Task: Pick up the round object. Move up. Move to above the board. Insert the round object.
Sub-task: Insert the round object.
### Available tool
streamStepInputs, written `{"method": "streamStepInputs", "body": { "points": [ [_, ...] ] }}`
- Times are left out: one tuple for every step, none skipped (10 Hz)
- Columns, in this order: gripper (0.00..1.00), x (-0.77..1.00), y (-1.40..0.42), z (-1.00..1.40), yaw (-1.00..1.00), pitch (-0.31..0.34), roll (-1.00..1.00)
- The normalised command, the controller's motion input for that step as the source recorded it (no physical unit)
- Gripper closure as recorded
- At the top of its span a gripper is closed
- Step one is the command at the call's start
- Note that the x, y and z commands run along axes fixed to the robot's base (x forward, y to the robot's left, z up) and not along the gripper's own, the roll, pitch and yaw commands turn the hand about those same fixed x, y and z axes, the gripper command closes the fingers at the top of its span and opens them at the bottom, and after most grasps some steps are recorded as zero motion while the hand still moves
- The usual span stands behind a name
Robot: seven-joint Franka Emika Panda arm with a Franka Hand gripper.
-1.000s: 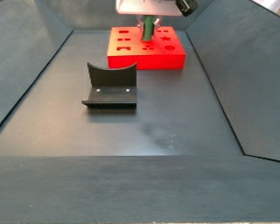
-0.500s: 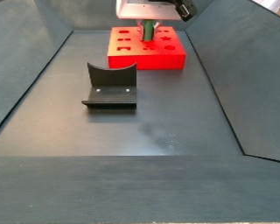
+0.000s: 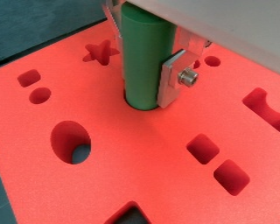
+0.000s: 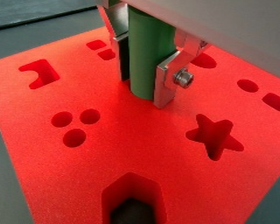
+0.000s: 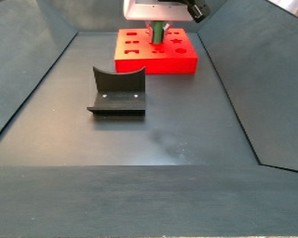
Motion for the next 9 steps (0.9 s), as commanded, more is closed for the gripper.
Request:
{"method": "streamStepInputs", "body": {
  "points": [
    [1.00,-0.09,-0.09,-0.63,0.00,-0.283,0.16],
    [1.00,-0.06,-0.04,-0.45,0.00,-0.263,0.06],
    [1.00,-0.07,0.00,-0.20,0.00,-0.244,0.00],
    [1.00,-0.05,-0.02,-0.27,0.00,-0.267,0.01],
    [1.00,-0.10,-0.01,-0.51,0.09,-0.291,0.21],
    [1.00,-0.13,0.00,-0.47,0.20,-0.283,0.25],
    [1.00,0.00,-0.08,-0.39,0.08,-0.283,0.13],
    [1.00,-0.05,0.00,-0.16,0.00,-0.213,-0.03],
    [1.00,0.00,-0.02,-0.18,0.00,-0.209,0.00]
  ]
}}
